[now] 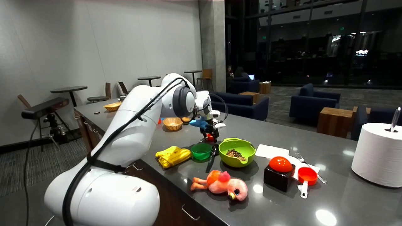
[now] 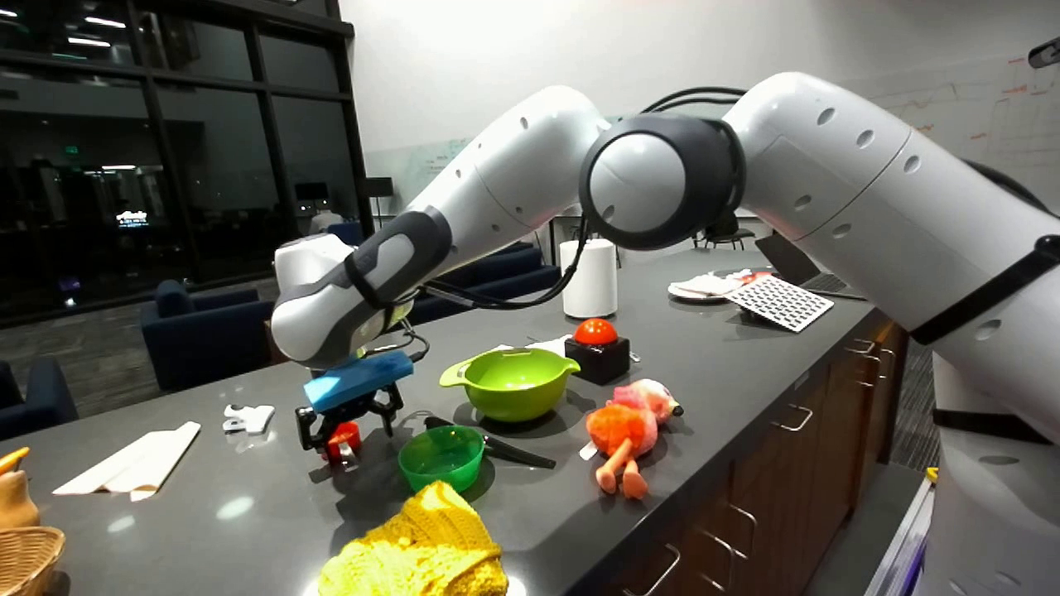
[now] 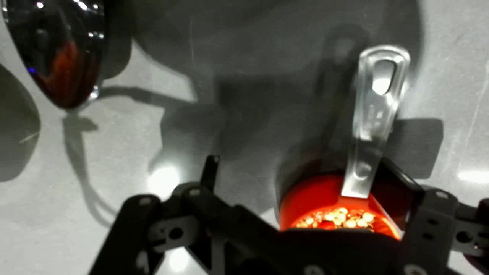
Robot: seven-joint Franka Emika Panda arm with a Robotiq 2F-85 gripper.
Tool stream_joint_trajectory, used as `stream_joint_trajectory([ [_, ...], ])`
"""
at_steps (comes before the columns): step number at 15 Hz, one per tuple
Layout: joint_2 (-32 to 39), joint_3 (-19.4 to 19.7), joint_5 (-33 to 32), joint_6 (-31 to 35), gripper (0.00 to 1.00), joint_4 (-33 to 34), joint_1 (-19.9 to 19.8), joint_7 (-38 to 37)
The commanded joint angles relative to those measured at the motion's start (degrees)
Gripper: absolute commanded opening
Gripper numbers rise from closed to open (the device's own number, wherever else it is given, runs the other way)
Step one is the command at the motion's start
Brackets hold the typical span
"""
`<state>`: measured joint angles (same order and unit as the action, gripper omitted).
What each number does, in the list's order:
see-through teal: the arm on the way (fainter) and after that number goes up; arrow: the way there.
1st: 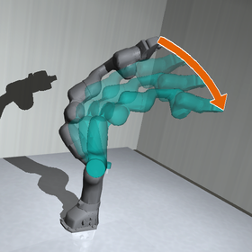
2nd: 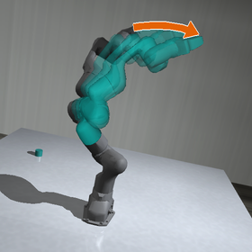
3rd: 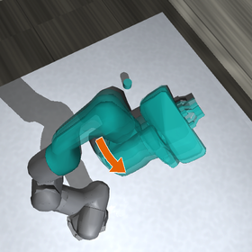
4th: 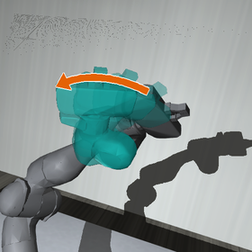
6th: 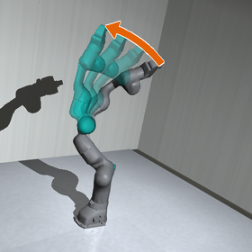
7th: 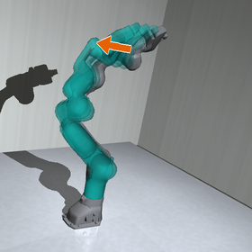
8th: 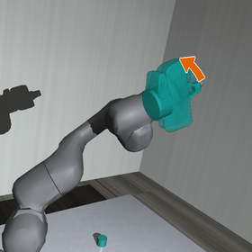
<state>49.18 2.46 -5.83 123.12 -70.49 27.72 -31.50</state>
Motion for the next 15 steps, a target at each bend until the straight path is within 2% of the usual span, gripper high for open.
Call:
stream_joint_trajectory([
  [1, -4.9, 0.8, -0.5, 1.7, 1.00, -6.4, 0.9, -2.6],
  [6, -6.6, -1.1, 2.6, 4.6, 1.00, -9.8, 0.0, -3.1],
  [7, -6.4, -2.5, 2.3, 5.2, 1.00, -9.9, -0.8, -3.4],
  [13, -6.0, -3.7, 2.4, 7.1, 1.00, -11.3, -1.2, -4.1],
  [14, -6.0, -3.8, 2.4, 7.1, 0.75, -11.5, -1.2, -4.1],
  [15, -6.1, -3.8, 2.4, 7.2, 0.74, -11.7, -1.3, -4.0],
])
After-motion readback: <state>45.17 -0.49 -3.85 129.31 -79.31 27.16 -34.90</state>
